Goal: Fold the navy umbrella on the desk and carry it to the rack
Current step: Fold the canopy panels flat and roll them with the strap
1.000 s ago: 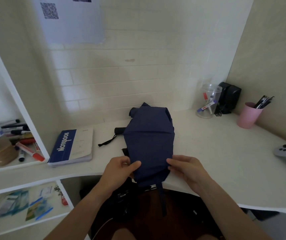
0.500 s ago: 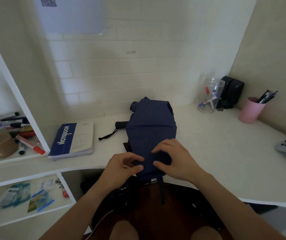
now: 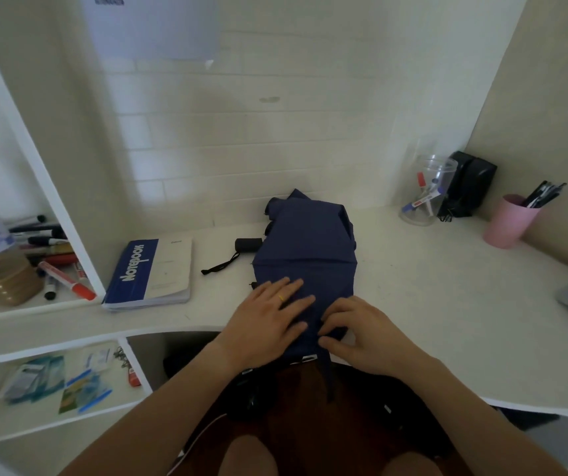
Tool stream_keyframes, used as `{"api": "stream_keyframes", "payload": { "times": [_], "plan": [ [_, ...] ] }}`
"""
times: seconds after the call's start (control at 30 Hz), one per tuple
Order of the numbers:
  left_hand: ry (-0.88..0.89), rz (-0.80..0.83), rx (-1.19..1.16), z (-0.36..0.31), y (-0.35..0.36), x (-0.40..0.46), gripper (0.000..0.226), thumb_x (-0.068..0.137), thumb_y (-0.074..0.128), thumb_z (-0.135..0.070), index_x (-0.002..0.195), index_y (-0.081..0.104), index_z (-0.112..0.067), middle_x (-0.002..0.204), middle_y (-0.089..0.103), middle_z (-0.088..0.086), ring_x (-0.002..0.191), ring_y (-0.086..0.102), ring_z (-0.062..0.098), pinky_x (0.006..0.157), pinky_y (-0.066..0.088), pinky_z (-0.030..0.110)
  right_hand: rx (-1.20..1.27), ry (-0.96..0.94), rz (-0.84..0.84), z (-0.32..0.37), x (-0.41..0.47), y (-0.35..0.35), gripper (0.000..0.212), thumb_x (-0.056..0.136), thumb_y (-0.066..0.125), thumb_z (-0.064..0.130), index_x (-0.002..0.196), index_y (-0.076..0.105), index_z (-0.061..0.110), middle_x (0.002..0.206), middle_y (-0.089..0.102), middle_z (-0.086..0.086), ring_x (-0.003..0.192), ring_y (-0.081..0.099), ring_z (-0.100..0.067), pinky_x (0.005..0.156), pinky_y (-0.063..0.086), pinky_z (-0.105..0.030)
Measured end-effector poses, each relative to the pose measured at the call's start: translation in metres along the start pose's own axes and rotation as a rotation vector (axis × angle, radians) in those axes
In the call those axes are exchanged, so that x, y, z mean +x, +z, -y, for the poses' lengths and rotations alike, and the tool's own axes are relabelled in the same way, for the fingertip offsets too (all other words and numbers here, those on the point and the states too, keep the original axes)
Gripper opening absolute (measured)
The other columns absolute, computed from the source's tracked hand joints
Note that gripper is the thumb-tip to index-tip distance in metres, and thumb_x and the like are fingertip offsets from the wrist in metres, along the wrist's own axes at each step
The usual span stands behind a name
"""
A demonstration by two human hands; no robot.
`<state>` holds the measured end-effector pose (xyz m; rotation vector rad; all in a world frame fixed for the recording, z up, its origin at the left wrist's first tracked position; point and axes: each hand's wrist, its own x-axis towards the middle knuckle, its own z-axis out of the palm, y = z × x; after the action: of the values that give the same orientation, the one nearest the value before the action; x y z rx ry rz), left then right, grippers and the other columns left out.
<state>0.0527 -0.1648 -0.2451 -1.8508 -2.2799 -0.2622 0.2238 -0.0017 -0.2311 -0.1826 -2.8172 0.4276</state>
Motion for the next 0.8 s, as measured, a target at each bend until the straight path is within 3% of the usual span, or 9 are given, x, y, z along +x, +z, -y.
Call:
{"api": "stream_keyframes", "payload": {
  "times": [0.1, 0.2, 0.3, 0.5, 0.6, 0.63, 0.7, 0.77, 0.8],
  "plan": [
    [-0.014, 0.147, -0.003, 0.004, 0.015, -0.002, 0.057, 0.105, 0.011, -0.056, 0.16, 0.015, -0.04, 0.171, 0.009, -0.005, 0.157, 0.006, 0.016, 0.127, 0.016, 0.044, -0.015, 0.003, -0.164, -0.002, 0.016, 0.001, 0.032, 0.098, 0.049, 0.043, 0.118, 0.07, 0.028, 0.127, 0.062, 0.01, 0.118, 0.053, -0.009, 0.103, 0.047, -0.031],
    [-0.033, 0.166, -0.005, 0.003, 0.018, -0.005, 0.057, 0.106, 0.01, -0.057, 0.16, 0.011, -0.041, 0.171, 0.005, -0.005, 0.157, 0.001, 0.014, 0.127, 0.014, 0.043, -0.136, 0.041, 0.034, -0.011, 0.025, 0.015, 0.058, 0.104, 0.032, 0.048, 0.157, 0.03, 0.023, 0.166, 0.024, 0.003, 0.153, 0.017, -0.014, 0.125, 0.019, -0.036],
    [-0.084, 0.181, -0.006, 0.009, 0.02, -0.013, 0.061, 0.102, 0.006, -0.065, 0.159, -0.003, -0.045, 0.171, -0.007, -0.006, 0.157, -0.008, 0.012, 0.128, 0.008, 0.041, -0.221, 0.097, 0.279, -0.028, 0.017, 0.023, 0.068, 0.103, 0.016, 0.057, 0.16, -0.001, 0.026, 0.168, -0.008, 0.008, 0.153, -0.012, -0.008, 0.127, 0.002, -0.036],
    [-0.091, 0.184, 0.011, 0.024, 0.015, -0.029, 0.069, 0.1, 0.009, -0.071, 0.16, -0.007, -0.041, 0.17, -0.01, -0.004, 0.156, -0.009, 0.012, 0.128, 0.004, 0.038, -0.253, 0.087, 0.377, -0.038, 0.01, 0.004, 0.082, 0.091, 0.007, 0.075, 0.159, -0.008, 0.032, 0.162, -0.019, 0.017, 0.151, -0.017, -0.001, 0.125, -0.004, -0.029],
    [-0.105, 0.171, -0.001, 0.025, 0.015, -0.033, 0.069, 0.099, 0.009, -0.072, 0.159, -0.01, -0.043, 0.169, -0.013, -0.007, 0.155, -0.013, 0.009, 0.128, -0.001, 0.036, -0.105, 0.149, 0.345, -0.037, 0.011, -0.007, 0.077, 0.094, 0.028, 0.072, 0.16, 0.017, 0.033, 0.164, 0.007, 0.019, 0.153, 0.007, -0.003, 0.125, 0.012, -0.029],
    [-0.11, 0.17, -0.007, 0.025, 0.015, -0.033, 0.069, 0.099, 0.008, -0.073, 0.159, -0.01, -0.043, 0.169, -0.013, -0.007, 0.155, -0.014, 0.009, 0.128, -0.002, 0.036, 0.019, 0.207, 0.227, -0.036, 0.016, -0.011, 0.07, 0.094, 0.04, 0.067, 0.154, 0.035, 0.032, 0.16, 0.029, 0.017, 0.148, 0.028, -0.006, 0.121, 0.025, -0.03],
    [-0.116, 0.184, -0.02, 0.023, 0.014, -0.033, 0.069, 0.098, 0.008, -0.073, 0.158, -0.01, -0.044, 0.169, -0.014, -0.008, 0.155, -0.016, 0.009, 0.128, -0.002, 0.037, 0.249, 0.358, -0.161, -0.033, 0.037, -0.022, 0.049, 0.09, 0.064, 0.052, 0.131, 0.063, 0.026, 0.132, 0.063, 0.009, 0.116, 0.061, -0.008, 0.102, 0.049, -0.033],
    [-0.114, 0.187, -0.024, 0.022, 0.014, -0.032, 0.068, 0.098, 0.007, -0.073, 0.158, -0.011, -0.045, 0.169, -0.015, -0.008, 0.155, -0.017, 0.009, 0.128, -0.001, 0.037, 0.369, 0.539, -0.431, -0.028, 0.066, -0.039, 0.038, 0.086, 0.073, 0.044, 0.117, 0.07, 0.022, 0.113, 0.071, 0.006, 0.094, 0.067, -0.01, 0.09, 0.055, -0.035],
    [-0.112, 0.191, -0.025, 0.021, 0.014, -0.032, 0.068, 0.098, 0.006, -0.074, 0.158, -0.011, -0.045, 0.169, -0.015, -0.008, 0.155, -0.017, 0.008, 0.128, -0.002, 0.037, 0.438, 0.61, -0.454, -0.025, 0.08, -0.047, 0.041, 0.084, 0.075, 0.044, 0.116, 0.071, 0.02, 0.113, 0.071, 0.005, 0.094, 0.067, -0.013, 0.091, 0.055, -0.037]
  ]
}}
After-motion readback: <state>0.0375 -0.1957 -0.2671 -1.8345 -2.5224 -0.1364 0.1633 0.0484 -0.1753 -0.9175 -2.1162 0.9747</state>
